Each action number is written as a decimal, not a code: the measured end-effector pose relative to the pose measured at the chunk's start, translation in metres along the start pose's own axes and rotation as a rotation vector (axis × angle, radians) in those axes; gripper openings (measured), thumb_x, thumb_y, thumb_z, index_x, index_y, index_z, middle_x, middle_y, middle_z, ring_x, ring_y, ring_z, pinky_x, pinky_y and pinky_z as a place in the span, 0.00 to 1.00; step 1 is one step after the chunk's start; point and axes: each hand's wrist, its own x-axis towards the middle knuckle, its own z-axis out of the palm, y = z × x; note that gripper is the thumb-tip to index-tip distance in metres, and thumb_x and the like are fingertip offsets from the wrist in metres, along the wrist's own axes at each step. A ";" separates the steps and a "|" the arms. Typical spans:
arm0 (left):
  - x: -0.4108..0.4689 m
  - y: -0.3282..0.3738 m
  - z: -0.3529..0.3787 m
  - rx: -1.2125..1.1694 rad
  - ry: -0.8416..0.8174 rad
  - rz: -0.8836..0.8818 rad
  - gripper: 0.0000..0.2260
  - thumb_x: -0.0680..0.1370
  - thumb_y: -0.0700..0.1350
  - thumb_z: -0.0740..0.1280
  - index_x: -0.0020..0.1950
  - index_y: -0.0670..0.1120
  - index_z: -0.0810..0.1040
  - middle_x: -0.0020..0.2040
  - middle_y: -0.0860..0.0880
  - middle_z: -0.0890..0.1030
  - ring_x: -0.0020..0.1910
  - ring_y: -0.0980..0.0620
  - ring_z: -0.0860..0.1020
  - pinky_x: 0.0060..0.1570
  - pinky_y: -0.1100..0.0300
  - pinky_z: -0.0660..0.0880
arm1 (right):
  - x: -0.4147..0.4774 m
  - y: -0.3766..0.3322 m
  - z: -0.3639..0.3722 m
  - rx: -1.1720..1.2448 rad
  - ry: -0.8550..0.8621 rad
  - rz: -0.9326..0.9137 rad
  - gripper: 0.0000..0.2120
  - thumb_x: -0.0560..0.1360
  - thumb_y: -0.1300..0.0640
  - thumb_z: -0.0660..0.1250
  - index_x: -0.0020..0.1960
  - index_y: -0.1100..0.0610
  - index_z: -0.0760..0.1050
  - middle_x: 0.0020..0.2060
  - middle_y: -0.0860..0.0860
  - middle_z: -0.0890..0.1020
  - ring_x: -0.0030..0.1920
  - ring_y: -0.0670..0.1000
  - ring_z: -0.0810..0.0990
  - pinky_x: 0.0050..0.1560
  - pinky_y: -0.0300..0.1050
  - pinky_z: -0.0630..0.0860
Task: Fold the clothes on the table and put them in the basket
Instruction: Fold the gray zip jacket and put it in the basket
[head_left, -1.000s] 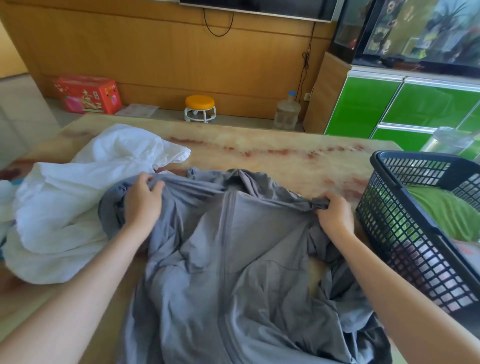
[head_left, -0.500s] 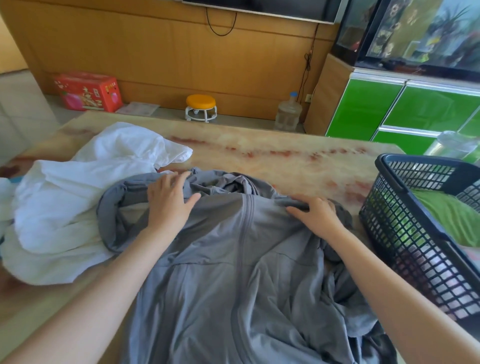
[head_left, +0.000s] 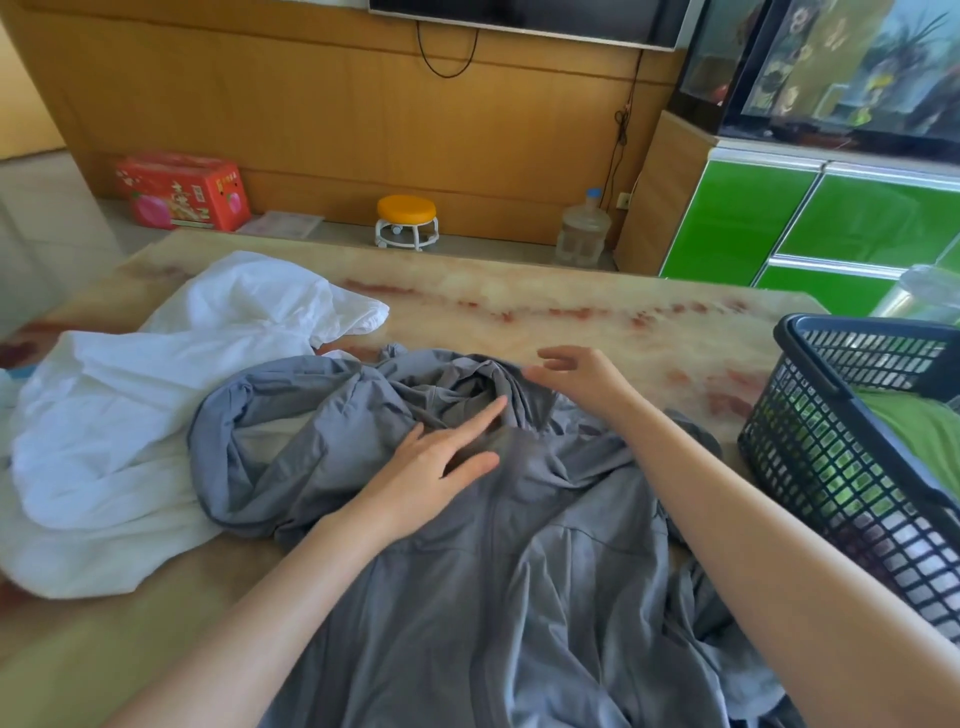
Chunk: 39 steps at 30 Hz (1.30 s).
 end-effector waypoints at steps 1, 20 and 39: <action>-0.001 -0.002 0.001 0.040 -0.038 -0.003 0.22 0.79 0.62 0.52 0.72 0.71 0.53 0.69 0.62 0.68 0.67 0.68 0.60 0.74 0.56 0.47 | 0.011 -0.006 0.007 -0.002 -0.040 -0.004 0.31 0.72 0.43 0.71 0.70 0.55 0.70 0.65 0.54 0.75 0.63 0.53 0.75 0.56 0.43 0.72; 0.035 -0.018 -0.004 0.118 -0.033 -0.225 0.24 0.79 0.62 0.48 0.75 0.63 0.54 0.78 0.56 0.50 0.76 0.56 0.42 0.72 0.41 0.38 | 0.110 -0.050 -0.018 -0.105 0.078 0.093 0.37 0.70 0.58 0.73 0.73 0.60 0.59 0.72 0.59 0.63 0.65 0.59 0.71 0.62 0.54 0.73; 0.057 -0.018 0.022 0.312 -0.135 -0.041 0.20 0.83 0.53 0.50 0.75 0.63 0.52 0.78 0.56 0.44 0.74 0.57 0.33 0.71 0.43 0.32 | 0.059 0.082 -0.027 -0.453 0.114 0.275 0.37 0.65 0.37 0.74 0.67 0.53 0.67 0.62 0.55 0.76 0.66 0.60 0.68 0.61 0.52 0.65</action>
